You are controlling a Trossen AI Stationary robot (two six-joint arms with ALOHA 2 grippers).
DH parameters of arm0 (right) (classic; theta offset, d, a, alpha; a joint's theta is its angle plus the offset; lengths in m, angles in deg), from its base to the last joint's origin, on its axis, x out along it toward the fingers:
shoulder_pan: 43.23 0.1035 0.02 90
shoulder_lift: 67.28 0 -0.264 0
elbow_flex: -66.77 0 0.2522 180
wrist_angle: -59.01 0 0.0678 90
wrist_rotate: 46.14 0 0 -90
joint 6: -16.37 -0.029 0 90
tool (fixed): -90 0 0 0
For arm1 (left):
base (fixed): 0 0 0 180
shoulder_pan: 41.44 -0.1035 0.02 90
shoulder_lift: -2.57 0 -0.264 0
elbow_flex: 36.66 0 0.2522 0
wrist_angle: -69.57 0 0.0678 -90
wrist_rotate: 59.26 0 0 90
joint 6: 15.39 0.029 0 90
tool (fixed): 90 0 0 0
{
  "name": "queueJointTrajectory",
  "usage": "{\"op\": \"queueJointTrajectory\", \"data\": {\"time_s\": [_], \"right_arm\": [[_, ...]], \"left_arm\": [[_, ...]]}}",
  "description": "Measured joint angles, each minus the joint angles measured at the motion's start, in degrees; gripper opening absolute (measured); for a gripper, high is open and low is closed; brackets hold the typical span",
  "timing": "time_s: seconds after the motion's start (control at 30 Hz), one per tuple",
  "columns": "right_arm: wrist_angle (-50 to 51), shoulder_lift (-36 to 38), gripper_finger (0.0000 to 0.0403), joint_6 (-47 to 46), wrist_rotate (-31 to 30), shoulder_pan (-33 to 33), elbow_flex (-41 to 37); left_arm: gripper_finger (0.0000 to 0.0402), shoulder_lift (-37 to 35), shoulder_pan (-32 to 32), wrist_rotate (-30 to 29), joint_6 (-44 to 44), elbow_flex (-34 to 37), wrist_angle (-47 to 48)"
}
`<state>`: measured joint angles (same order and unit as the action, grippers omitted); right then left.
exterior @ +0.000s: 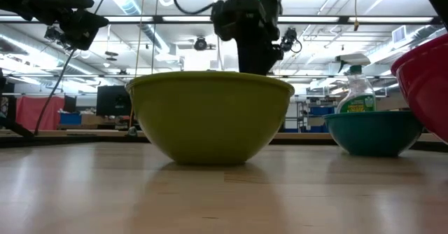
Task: Nest bowls inside each other
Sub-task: Stack the green bowl on top of the orange bowl
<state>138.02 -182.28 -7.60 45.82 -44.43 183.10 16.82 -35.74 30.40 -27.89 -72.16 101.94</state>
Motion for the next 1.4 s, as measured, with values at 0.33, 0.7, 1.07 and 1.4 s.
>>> {"op": "queueJointTrajectory", "data": {"time_s": [0.33,0.7,1.07,1.4], "right_arm": [[-11.11,-2.19,0.0256,-3.23,4.13,0.37,-10.18],[-14.82,-2.13,0.0149,-6.26,0.78,1.15,-12.41],[-11.5,0.36,0.0028,-6.68,3.86,0.98,-11.41],[-4.21,12.93,0.0017,-7.34,8.31,6.61,-8.98]], "left_arm": [[0.0194,0.01,0.01,-0.02,-0.26,0.0,0.09],[0.0194,0.01,0.01,-0.01,0.03,0.0,0.07],[0.0194,0.01,0.0,-0.02,-0.17,0.0,0.07],[0.0194,0.01,0.02,-0.02,-0.17,0.0,0.09]]}}
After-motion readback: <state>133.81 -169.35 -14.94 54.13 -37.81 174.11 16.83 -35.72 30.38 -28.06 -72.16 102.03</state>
